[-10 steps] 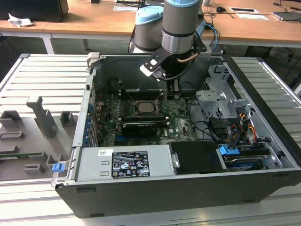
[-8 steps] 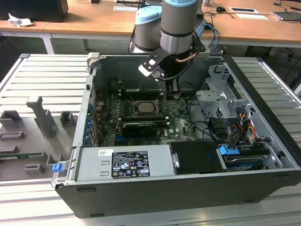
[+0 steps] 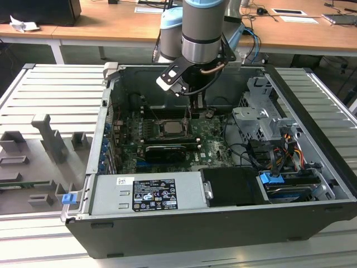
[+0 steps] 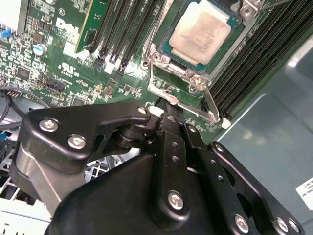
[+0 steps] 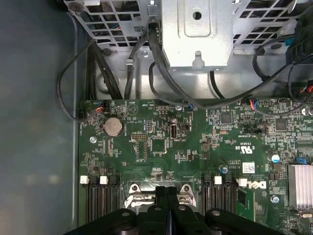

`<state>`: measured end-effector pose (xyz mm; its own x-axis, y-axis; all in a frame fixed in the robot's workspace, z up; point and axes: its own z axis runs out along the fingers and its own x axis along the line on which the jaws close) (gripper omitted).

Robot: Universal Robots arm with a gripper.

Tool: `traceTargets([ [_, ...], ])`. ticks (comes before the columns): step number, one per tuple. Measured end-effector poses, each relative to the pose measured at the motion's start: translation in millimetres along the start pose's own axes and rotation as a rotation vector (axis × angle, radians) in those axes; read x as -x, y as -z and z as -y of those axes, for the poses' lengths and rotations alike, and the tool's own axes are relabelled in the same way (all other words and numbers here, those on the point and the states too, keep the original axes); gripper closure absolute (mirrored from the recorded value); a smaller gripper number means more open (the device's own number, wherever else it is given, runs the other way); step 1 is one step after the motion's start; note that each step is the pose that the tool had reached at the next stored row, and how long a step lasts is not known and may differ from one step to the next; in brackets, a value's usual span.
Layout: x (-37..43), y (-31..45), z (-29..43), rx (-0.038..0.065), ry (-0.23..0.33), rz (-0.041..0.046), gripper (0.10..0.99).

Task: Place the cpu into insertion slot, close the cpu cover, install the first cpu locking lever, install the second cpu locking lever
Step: 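Close the cpu cover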

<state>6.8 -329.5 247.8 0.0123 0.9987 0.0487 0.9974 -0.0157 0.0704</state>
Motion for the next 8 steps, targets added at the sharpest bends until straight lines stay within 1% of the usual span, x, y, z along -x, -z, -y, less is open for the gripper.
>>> traceTargets([
  [8,0.1,0.3,4.7,0.000,0.000,0.0000,0.980],
])
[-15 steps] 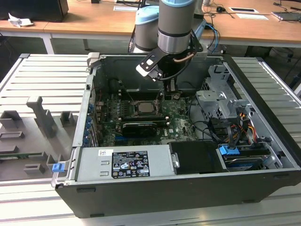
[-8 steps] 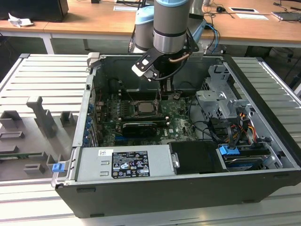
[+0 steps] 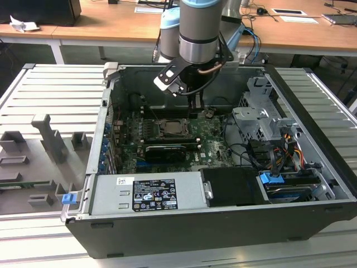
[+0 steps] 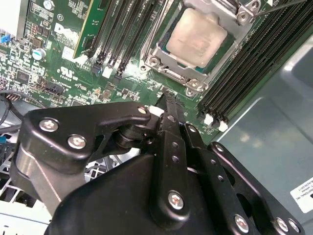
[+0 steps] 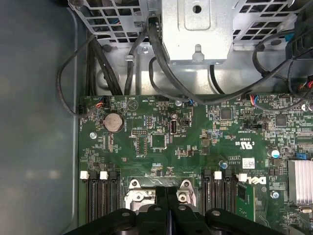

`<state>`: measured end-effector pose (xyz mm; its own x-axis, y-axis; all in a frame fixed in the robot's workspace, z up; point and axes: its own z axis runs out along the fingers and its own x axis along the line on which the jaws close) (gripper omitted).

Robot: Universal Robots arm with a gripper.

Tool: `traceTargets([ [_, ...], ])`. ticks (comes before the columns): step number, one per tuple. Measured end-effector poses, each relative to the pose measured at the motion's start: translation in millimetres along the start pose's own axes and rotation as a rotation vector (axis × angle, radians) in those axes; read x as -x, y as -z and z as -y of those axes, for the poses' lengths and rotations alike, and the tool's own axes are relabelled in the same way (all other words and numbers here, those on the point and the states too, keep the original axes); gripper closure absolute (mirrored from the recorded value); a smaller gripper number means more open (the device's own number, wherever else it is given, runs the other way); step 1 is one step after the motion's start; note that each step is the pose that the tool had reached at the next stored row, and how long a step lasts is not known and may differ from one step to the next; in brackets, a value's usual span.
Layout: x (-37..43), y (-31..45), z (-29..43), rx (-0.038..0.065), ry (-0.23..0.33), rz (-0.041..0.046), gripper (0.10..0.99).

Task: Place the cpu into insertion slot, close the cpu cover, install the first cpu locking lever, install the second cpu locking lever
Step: 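Close the cpu cover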

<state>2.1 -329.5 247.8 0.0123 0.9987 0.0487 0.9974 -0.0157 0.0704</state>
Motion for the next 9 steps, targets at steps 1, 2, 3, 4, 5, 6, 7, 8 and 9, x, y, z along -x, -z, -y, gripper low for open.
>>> traceTargets([
  [1,0.0,0.0,0.3,0.000,0.000,0.0000,0.980],
  [2,0.0,0.1,0.9,0.000,0.000,0.0000,0.980],
  [3,0.0,0.1,1.3,0.000,0.000,0.0000,0.980],
  [4,0.0,0.1,1.6,0.000,0.000,0.0000,0.980],
  [5,0.0,0.2,2.1,0.000,0.000,0.0000,0.980],
  [6,0.0,0.1,2.3,0.000,0.000,-0.0001,0.980],
  [7,0.0,0.2,2.7,0.000,0.000,0.0000,0.980],
  [8,0.0,0.3,3.4,0.000,0.000,0.0000,0.980],
  [9,0.0,0.3,3.9,0.000,0.000,0.0000,0.980],
])
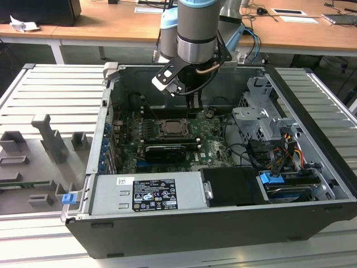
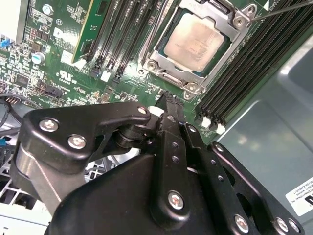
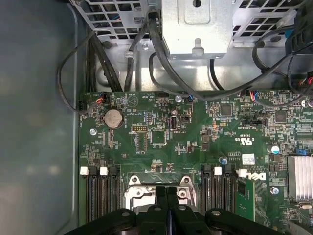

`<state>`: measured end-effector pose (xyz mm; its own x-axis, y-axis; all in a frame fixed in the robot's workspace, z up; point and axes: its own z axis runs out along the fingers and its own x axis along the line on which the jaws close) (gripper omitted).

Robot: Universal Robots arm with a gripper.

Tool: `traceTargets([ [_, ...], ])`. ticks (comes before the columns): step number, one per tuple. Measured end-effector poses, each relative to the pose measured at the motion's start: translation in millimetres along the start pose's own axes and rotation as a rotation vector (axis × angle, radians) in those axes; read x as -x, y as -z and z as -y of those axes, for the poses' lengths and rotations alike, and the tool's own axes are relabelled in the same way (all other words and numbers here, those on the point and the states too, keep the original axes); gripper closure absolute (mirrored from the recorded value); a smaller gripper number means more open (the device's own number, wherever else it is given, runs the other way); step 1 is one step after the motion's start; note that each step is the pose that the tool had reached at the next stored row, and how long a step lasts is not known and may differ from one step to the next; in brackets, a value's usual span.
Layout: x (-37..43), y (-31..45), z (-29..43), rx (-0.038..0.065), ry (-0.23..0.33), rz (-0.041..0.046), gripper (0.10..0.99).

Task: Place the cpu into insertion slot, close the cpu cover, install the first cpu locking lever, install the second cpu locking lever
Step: 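Close the cpu cover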

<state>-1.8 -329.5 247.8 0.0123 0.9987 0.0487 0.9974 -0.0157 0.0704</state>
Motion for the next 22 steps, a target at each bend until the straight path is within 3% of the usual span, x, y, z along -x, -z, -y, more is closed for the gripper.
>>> traceTargets([
  [22,0.1,0.5,7.4,0.000,0.000,0.0000,0.980],
])
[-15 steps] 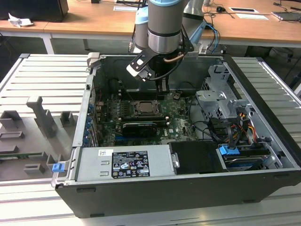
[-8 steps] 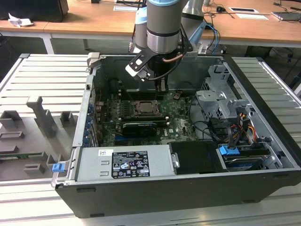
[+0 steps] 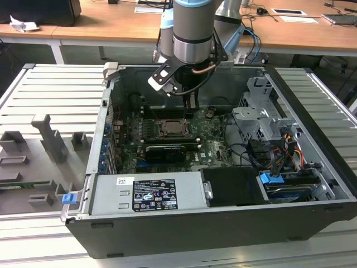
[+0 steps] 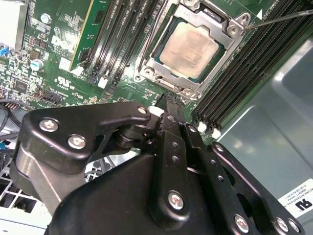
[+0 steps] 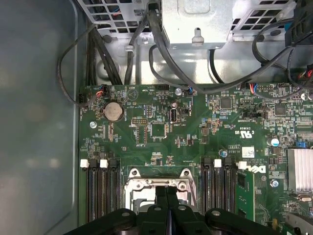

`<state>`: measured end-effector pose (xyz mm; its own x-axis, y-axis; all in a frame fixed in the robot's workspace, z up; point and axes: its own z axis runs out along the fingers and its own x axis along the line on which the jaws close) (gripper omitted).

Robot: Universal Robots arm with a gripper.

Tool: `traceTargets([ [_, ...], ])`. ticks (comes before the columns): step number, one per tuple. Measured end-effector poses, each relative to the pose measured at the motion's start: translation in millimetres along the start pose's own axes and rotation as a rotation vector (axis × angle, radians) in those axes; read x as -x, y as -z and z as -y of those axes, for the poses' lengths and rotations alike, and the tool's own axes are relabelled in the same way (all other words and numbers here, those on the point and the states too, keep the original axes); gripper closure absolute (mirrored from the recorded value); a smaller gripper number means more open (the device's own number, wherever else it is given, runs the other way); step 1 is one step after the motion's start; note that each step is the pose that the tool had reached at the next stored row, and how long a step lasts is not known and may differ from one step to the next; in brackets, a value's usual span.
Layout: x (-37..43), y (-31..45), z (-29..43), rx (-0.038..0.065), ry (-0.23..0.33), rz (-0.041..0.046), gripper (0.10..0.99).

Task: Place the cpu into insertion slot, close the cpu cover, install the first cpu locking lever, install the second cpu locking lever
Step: 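Close the cpu cover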

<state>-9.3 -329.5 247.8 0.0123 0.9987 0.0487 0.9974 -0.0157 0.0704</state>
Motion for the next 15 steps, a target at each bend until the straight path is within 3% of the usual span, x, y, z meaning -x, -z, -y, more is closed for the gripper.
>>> traceTargets([
  [15,0.0,0.2,2.5,0.000,0.000,-0.0001,0.980],
])
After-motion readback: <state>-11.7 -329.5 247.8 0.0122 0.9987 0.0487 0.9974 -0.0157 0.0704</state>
